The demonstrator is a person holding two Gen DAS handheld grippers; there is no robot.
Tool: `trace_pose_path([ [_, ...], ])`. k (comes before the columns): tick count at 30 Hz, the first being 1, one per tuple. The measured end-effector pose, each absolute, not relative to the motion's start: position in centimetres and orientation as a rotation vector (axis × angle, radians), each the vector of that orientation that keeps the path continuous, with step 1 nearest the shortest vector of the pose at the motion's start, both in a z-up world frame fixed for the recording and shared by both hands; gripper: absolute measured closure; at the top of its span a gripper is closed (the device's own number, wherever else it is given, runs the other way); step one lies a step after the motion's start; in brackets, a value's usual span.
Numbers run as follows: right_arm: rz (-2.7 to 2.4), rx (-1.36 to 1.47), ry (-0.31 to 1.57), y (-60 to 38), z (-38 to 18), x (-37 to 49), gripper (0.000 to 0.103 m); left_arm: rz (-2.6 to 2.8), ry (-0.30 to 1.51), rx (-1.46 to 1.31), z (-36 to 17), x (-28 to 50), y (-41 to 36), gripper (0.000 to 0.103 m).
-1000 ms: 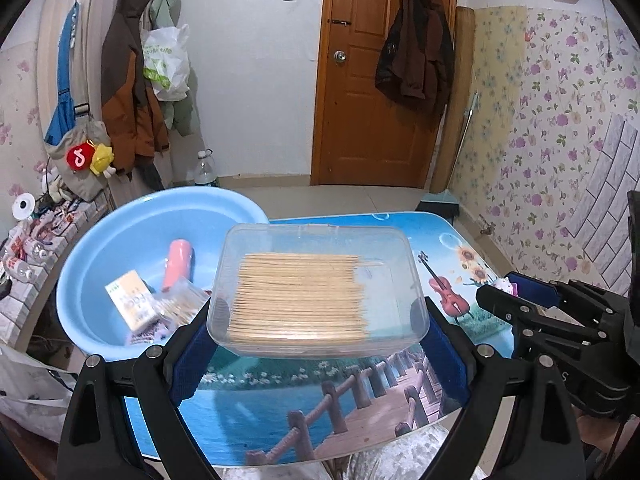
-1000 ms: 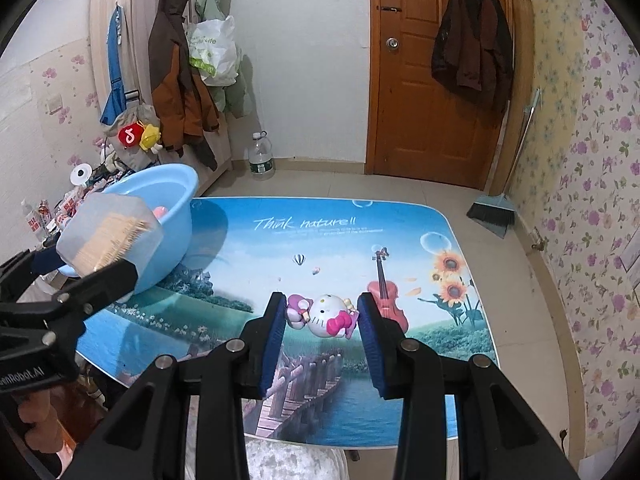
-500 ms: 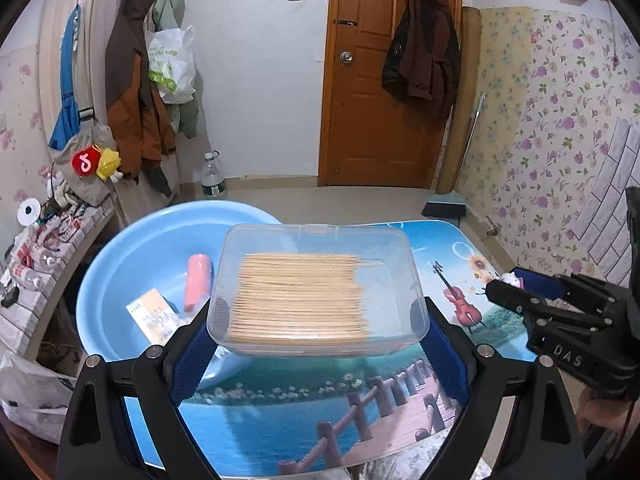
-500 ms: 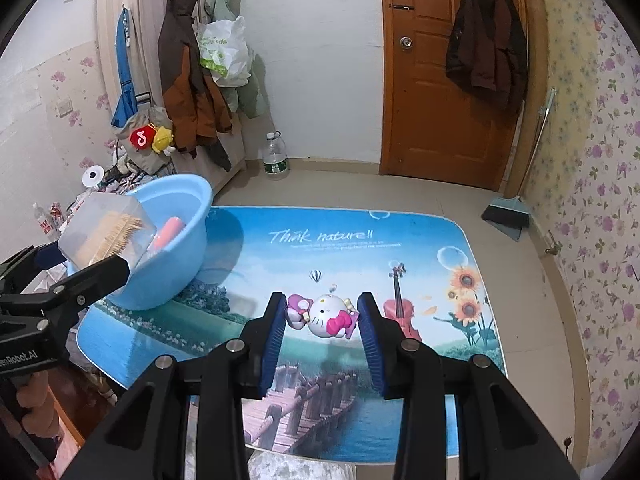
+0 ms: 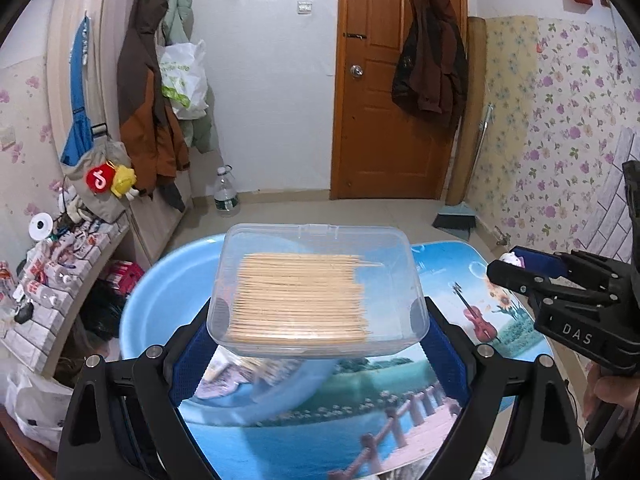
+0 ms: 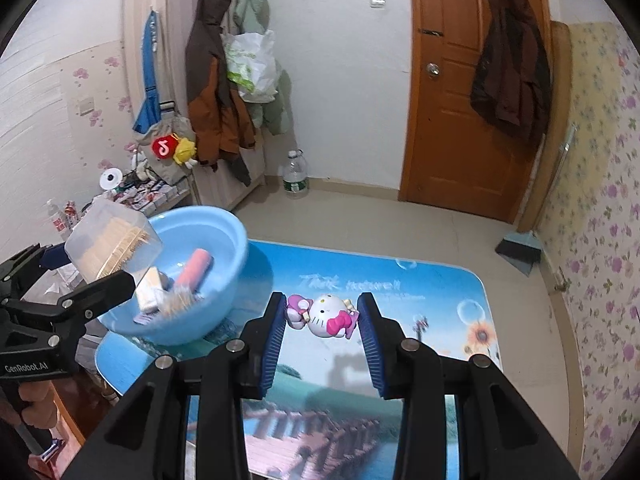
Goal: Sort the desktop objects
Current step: 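Lift and carry the stick box in the left gripper over the basin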
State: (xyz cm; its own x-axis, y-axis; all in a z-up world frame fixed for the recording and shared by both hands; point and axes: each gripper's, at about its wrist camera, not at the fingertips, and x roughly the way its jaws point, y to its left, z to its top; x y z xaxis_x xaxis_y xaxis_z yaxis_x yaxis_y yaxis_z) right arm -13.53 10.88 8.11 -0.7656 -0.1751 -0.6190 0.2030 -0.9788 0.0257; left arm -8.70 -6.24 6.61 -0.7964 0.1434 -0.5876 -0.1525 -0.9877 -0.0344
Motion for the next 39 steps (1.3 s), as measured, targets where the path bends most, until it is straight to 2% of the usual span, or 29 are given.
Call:
trace_pose_path([
  [7, -2.706, 0.955, 0.111, 6.6, 8.2, -14.7, 0.065, 2.899, 0.002, -0.915, 7.5, -9.2, -10.2, 0.01],
  [20, -2.609, 0.973, 0.193, 0.4, 6.6, -17.3, 0.065, 2.954, -0.053, -0.961, 6.0, -10.2, -15.5, 0.01],
  [39, -2.485, 1.046, 0.264, -6.1, 2.1, -21.7, 0.065, 2.933, -0.108, -1.138, -0.7, -13.3, -18.8, 0.01],
])
